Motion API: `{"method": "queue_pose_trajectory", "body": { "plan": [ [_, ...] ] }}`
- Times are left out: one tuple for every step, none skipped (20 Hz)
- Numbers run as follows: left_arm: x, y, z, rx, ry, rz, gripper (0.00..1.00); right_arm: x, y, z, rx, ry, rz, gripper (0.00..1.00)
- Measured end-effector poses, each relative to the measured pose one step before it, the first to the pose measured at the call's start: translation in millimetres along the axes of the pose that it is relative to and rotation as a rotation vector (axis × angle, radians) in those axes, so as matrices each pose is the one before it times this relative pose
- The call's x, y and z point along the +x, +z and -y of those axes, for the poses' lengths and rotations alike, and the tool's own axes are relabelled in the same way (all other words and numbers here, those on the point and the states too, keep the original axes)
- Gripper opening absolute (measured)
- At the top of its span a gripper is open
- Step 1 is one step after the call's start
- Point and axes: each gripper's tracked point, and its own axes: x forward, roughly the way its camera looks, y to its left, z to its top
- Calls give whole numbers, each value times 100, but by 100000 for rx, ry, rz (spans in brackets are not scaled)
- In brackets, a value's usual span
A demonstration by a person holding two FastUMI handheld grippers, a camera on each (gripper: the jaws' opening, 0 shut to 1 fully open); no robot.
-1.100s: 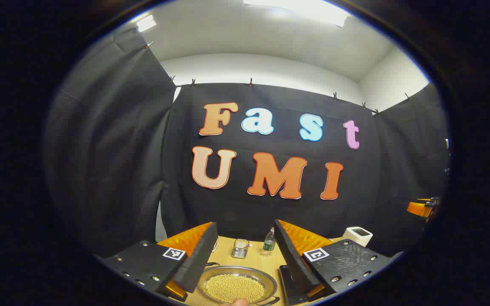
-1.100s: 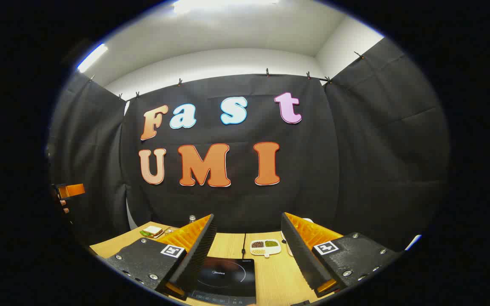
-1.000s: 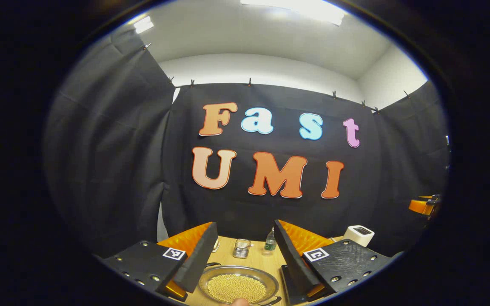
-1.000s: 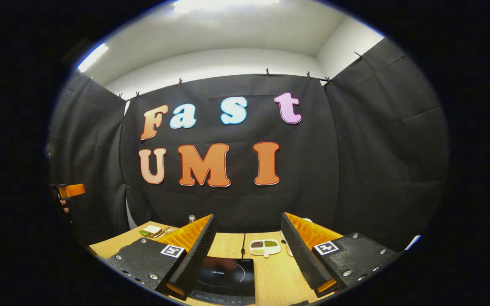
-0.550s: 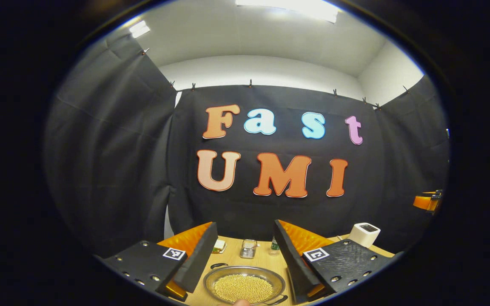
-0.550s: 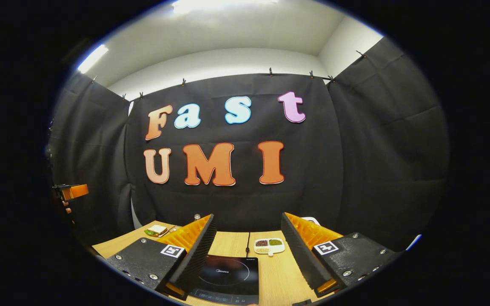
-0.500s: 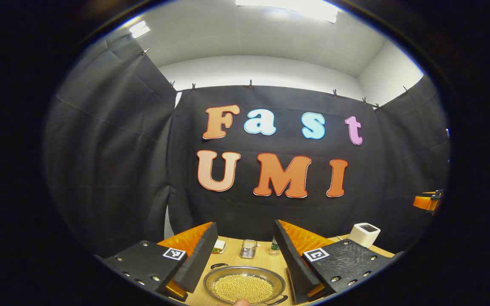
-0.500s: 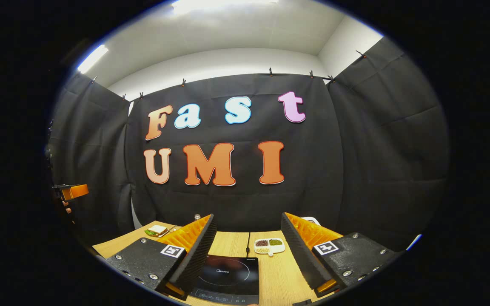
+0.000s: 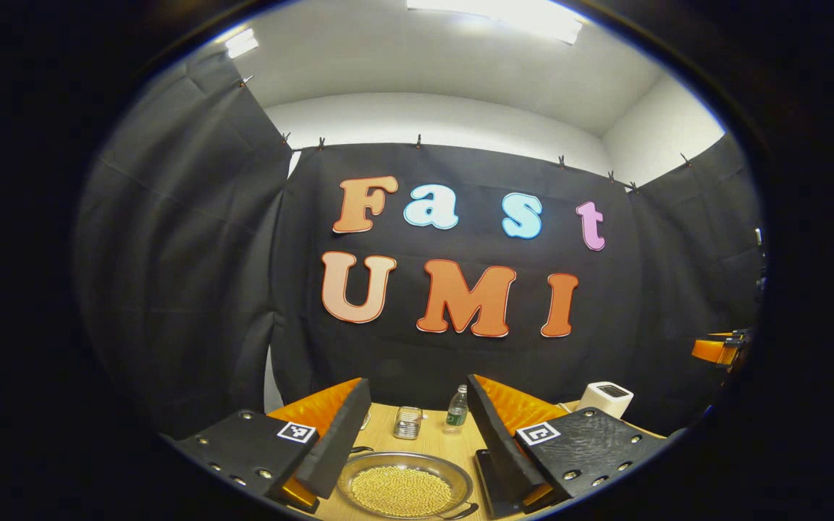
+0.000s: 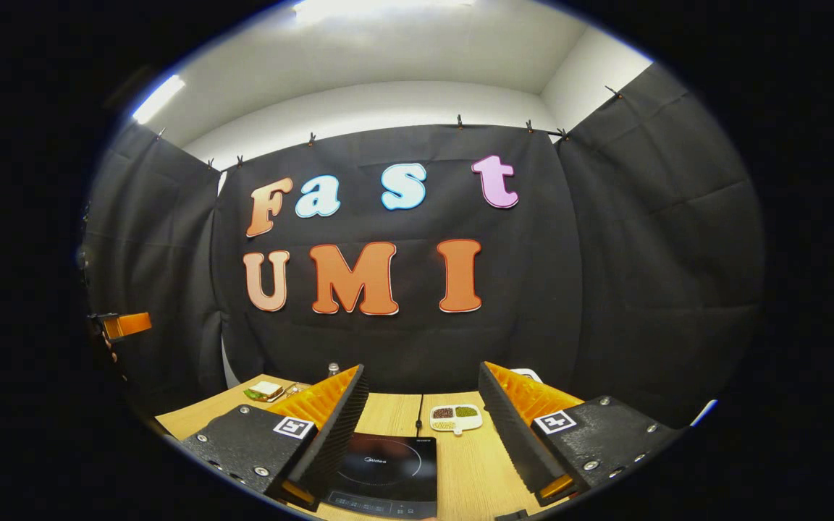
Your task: First push the handle of the pot to place it horizontally, then grasp the pot with both hands and set it on the induction cooktop.
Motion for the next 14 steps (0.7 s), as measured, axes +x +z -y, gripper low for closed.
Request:
{"method": "queue_pose_trajectory", "body": {
  "plan": [
    [-50, 237, 104, 512, -388, 1013, 85, -39, -64, 27, -61, -413, -16, 95],
    [-39, 236, 192, 294, -523, 1044, 84, -31, 61, 69, 158, -401, 34, 95],
    [-43, 85, 100, 212, -920, 574, 84, -19, 39, 43, 310, -309, -25, 95],
    [-32, 84, 152, 232, -844, 593, 85, -90, -57, 50, 334, -263, -189, 95],
    [-47, 70, 84, 88, -544, 313, 88, -4, -8, 6, 254, -57, -159, 95],
    [1, -85, 150, 11, -835, -78, 89, -35, -71, 23, 119, -46, -223, 95],
    [48, -283, 110, 114, -403, -751, 88, -11, 3, -21, 73, 91, -90, 95],
    [125, -645, 94, -536, -21, -1845, 77, -1, 34, 77, -31, 109, -5, 95],
    [223, -374, 159, -947, -575, -1203, 66, -18, 22, 10, -126, 98, 71, 95],
    [147, -124, 309, -736, -1778, -1143, 65, 46, -29, 48, -231, 113, 36, 95],
    [92, -375, 146, -1093, -937, -1386, 64, -38, 42, 47, -224, -67, 49, 95],
    [159, -298, 343, -1308, -1134, -1029, 56, 4, -60, 34, -232, -128, -109, 95],
    [23, -204, 534, -1113, -1964, -732, 52, 13, -44, 30, -178, -114, -166, 95],
    [10, -293, 278, -388, -762, -564, 48, -41, -18, 32, -40, -154, -170, 95]
  ]
}}
